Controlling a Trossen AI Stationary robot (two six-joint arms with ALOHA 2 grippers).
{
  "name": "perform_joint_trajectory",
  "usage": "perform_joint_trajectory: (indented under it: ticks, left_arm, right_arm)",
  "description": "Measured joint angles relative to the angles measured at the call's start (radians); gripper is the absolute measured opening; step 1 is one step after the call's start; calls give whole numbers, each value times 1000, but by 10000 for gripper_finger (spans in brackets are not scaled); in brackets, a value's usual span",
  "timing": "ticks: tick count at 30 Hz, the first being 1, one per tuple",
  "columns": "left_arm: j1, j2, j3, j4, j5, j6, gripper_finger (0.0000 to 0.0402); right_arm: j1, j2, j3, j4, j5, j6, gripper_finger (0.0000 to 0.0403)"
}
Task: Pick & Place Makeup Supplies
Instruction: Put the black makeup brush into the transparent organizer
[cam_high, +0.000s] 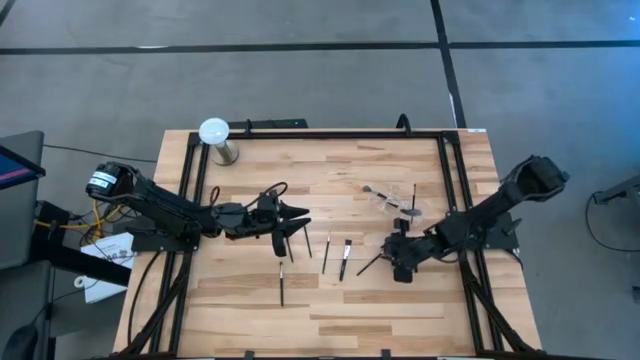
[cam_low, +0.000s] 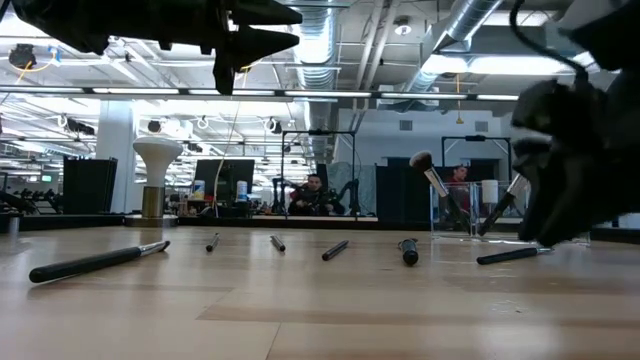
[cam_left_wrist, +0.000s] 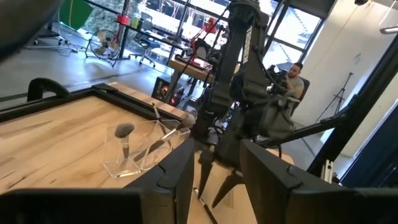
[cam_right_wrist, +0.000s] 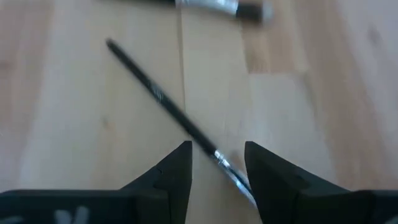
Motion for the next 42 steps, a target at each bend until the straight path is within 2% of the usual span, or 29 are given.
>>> perform_joint_trajectory:
  ticks: [7,14,18,21,24,29,34,39,42]
  left_arm:
    - [0,0,0,0,0,4,127]
    - [0,1,-6,-1,0,4,127]
    - [0,1,-8,-1,0,4,127]
    - [0,1,-8,-1,0,4,127]
    - [0,1,-8,-1,0,4,127]
    - [0,1,-8,-1,0,4,127]
    - [0,1,-8,-1,0,4,127]
    - [0,1,-9,-1,0,4,127]
    - [0,1,-9,-1,0,4,127]
  right_arm:
    - [-13,120,10,53,13,36,115]
    - [7,140,0,174,-13,103,30]
    - [13,166,0,228,13,160,12]
    - [15,197,4,236,41,228,27]
    - [28,224,5,270,62,283,58]
    - [81,250,3,307,146,281,103]
    - [153,326,3,336,347,325,126]
    - [208,483,5,469,546,402,128]
    - [250,536,5,514,619,433,126]
